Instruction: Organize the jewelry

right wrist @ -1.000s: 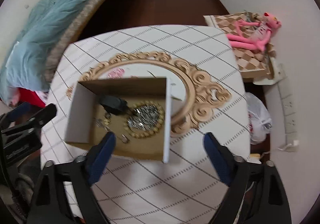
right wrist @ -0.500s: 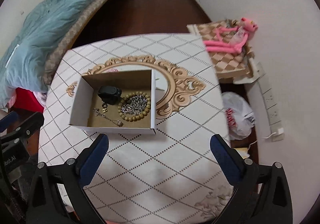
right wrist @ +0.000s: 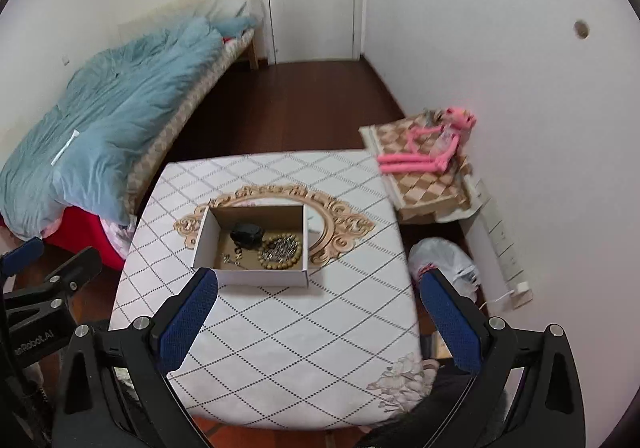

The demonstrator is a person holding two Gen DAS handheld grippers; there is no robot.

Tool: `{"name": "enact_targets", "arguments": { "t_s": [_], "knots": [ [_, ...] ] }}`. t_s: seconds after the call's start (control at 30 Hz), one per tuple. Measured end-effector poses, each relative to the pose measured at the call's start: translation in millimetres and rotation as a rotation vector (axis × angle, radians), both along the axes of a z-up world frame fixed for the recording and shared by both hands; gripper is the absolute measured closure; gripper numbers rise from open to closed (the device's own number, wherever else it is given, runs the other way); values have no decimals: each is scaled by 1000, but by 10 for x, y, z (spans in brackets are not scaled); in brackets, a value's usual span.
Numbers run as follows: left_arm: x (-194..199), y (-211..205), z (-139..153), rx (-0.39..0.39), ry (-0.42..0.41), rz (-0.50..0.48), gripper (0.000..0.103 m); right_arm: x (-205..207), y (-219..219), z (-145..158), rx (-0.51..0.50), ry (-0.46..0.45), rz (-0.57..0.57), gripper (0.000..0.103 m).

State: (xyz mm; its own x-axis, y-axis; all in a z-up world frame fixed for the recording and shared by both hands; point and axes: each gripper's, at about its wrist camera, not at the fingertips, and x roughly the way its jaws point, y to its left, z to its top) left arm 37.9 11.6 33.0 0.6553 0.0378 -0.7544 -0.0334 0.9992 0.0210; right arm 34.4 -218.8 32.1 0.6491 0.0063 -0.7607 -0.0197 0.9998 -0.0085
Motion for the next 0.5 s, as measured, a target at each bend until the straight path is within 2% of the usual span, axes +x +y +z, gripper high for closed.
{"name": "enact_targets", "arguments": {
  "t_s": [0.23,0.5],
  "knots": [
    [-359,-30,324,7,-71,-6,1,-368,-21,335,-2,-70,-1,1],
    [-506,7,402,-27,-74,4,1,-609,46,551,-35,-112,17,0]
  ]
}}
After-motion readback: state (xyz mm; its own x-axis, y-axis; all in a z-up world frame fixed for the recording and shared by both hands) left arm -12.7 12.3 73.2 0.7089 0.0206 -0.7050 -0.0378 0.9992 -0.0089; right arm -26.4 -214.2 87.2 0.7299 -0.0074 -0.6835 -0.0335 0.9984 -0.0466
